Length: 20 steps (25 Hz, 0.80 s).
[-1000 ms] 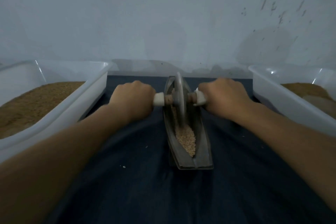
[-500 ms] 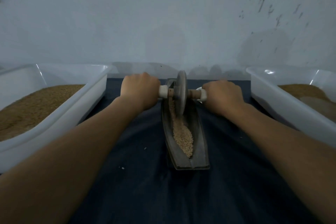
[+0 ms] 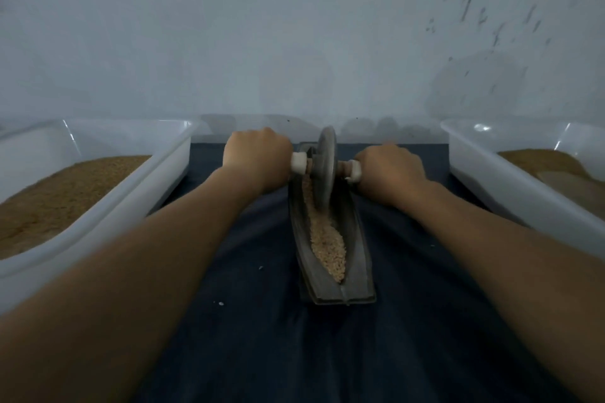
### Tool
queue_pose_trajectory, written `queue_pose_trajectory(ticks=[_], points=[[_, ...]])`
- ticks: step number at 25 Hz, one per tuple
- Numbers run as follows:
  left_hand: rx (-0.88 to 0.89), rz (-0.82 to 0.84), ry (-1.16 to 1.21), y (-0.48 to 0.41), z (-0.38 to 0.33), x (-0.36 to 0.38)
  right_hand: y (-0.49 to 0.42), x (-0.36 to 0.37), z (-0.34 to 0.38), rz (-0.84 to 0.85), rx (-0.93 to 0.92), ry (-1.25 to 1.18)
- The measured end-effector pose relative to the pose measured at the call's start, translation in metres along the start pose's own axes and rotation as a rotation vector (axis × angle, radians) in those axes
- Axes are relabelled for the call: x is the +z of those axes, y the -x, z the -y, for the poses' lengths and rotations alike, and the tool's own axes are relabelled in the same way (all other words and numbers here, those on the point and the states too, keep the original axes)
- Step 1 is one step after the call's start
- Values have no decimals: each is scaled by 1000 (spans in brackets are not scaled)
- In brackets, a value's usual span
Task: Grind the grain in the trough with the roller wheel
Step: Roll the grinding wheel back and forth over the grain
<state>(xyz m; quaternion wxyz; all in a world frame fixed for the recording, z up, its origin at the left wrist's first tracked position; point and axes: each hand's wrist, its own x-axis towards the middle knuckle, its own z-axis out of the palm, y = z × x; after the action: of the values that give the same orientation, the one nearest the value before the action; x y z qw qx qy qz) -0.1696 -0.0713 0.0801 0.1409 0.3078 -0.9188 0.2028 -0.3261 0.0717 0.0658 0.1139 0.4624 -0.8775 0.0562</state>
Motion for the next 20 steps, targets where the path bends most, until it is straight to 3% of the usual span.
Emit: queue_pose_trajectory(ticks=[1, 5, 7, 10, 13, 15, 17, 19, 20], points=[[30, -26, -21, 6, 1, 1, 10, 4, -4, -46, -14, 21], [118, -291, -8, 60, 13, 14, 55, 12, -19, -546, -224, 246], [86, -274, 0, 59, 14, 23, 47, 9, -17, -478, -249, 291], [-3, -121, 47, 20, 9, 28, 7, 1, 1, -180, -111, 160], [-6, -27, 97, -1, 7, 22, -4, -4, 10, -121, -48, 141], [17, -99, 89, 20, 11, 23, 13, -4, 2, -142, -97, 168], [54, -218, 104, 52, 15, 29, 41, 0, -7, -305, -214, 249], [78, -247, 111, 64, 20, 30, 53, -1, -10, -408, -255, 304], [77, -234, 106, 62, 18, 31, 49, 1, -11, -381, -245, 307]])
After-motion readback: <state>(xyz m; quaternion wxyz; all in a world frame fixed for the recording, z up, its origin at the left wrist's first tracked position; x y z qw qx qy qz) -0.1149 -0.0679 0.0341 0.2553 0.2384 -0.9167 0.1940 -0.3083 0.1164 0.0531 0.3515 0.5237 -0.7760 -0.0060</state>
